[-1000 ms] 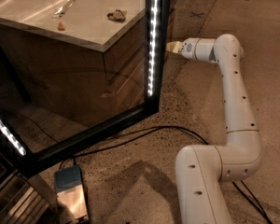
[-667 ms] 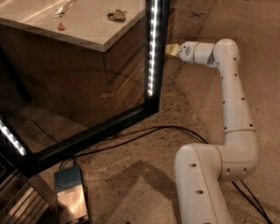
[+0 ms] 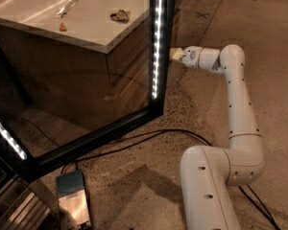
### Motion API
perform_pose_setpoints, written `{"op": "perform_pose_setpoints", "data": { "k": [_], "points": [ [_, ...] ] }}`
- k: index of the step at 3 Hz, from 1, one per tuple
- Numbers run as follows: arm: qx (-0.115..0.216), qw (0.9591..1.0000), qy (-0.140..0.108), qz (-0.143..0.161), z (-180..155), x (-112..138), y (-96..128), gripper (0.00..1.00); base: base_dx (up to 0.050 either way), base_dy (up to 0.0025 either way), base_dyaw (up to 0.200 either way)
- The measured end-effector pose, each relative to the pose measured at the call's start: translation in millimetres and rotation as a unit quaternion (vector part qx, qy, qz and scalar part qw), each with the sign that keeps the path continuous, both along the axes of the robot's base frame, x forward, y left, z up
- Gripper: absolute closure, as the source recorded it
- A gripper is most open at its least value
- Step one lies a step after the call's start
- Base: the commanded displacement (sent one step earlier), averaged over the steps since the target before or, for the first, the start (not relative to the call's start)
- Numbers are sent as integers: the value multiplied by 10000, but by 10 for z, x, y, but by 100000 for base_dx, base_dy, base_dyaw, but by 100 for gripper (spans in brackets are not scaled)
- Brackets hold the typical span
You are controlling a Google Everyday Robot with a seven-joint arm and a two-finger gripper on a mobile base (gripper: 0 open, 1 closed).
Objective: Close right fridge door
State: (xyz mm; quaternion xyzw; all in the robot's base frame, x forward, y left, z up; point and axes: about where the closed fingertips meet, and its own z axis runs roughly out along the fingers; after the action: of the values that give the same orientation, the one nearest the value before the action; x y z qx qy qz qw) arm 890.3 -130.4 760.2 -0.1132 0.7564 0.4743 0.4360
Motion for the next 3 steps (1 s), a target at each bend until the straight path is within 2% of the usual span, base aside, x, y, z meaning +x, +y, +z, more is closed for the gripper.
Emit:
{"op": "perform_pose_setpoints", "data": {
  "k": [1,2,3],
  "points": [
    [397,9985,182,337,-60,-88,100,100,0,0,0],
    [398,9984,186,342,-63,-88,106,100,-4702,5,-35],
    [398,9984,186,342,-63,-88,106,100,4898,2,-30]
  ]
}}
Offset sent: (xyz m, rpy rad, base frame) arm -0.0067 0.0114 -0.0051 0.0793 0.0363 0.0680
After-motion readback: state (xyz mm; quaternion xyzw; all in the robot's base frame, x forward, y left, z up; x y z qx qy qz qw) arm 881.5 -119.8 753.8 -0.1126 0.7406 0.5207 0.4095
